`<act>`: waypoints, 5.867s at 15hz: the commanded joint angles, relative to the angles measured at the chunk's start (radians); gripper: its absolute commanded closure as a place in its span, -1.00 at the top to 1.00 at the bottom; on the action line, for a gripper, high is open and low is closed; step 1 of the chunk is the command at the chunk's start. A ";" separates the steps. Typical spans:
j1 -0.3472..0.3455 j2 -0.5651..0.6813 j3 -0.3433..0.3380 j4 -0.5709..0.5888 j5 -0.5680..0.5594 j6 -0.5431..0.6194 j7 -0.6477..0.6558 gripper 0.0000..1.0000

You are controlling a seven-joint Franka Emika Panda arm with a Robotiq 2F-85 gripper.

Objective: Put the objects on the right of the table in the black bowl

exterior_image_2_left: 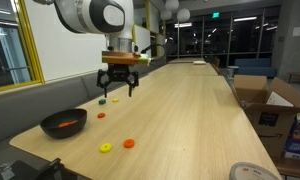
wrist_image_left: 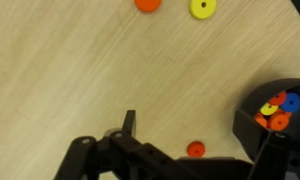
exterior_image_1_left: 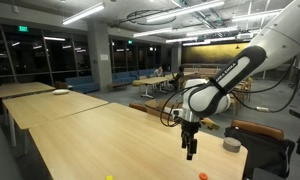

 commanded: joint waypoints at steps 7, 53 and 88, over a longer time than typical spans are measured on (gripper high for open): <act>-0.046 0.096 -0.060 -0.132 -0.198 0.381 0.538 1.00; -0.035 0.266 -0.049 -0.197 0.035 0.454 1.168 1.00; 0.083 0.115 -0.146 -0.211 -0.234 0.420 1.161 -0.51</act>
